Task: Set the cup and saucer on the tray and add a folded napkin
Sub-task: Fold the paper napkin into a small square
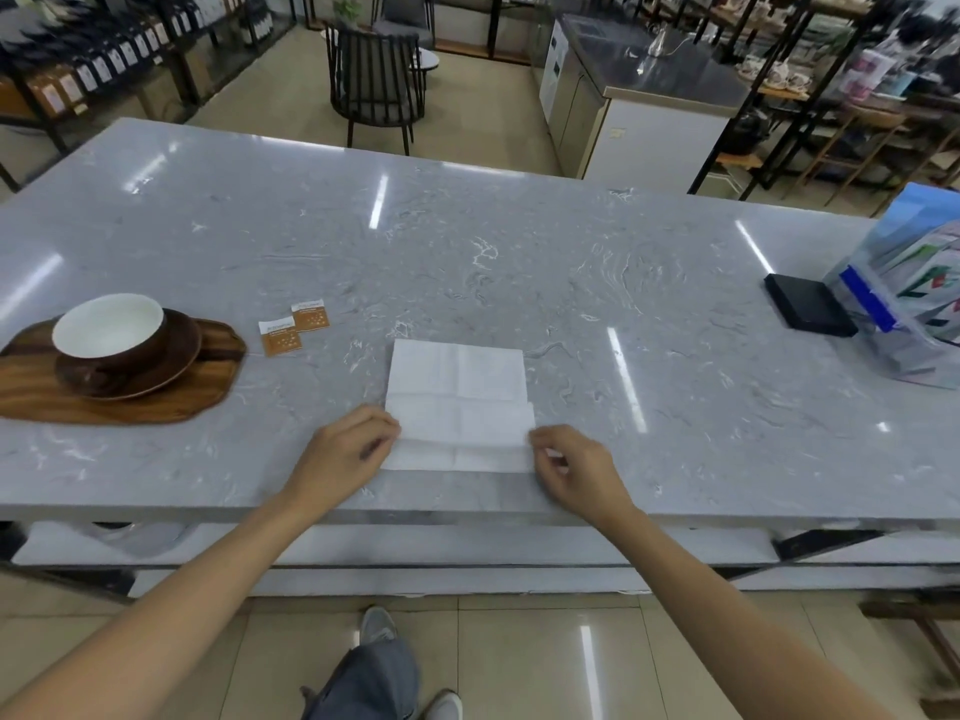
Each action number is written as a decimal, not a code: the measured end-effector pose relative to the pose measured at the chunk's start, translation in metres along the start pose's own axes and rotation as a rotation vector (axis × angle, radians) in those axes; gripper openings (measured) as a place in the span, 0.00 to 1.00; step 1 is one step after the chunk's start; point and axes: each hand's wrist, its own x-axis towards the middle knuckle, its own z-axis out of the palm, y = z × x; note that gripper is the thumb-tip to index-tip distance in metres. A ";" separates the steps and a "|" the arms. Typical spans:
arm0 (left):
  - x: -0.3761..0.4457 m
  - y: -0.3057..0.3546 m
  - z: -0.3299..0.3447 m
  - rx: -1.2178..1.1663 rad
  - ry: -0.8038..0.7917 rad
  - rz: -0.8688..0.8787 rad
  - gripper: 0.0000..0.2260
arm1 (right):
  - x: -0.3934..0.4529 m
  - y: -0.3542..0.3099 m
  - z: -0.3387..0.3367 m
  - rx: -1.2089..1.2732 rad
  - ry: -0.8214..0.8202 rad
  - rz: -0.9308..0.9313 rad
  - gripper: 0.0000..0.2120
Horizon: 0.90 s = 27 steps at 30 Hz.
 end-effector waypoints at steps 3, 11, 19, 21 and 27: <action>-0.020 -0.011 0.005 0.006 -0.086 -0.005 0.06 | -0.020 0.013 0.008 -0.068 -0.077 -0.056 0.03; -0.021 -0.009 0.002 0.012 -0.106 0.006 0.13 | -0.015 0.007 0.009 -0.067 -0.045 -0.025 0.11; -0.026 -0.012 0.003 -0.021 -0.128 -0.038 0.12 | -0.015 0.004 0.009 0.059 -0.001 0.061 0.10; -0.028 -0.013 0.004 -0.024 -0.140 -0.042 0.12 | -0.015 0.004 0.009 0.066 -0.020 0.084 0.09; -0.033 -0.009 0.008 0.090 -0.118 -0.031 0.14 | -0.012 0.001 0.009 0.019 -0.094 0.087 0.08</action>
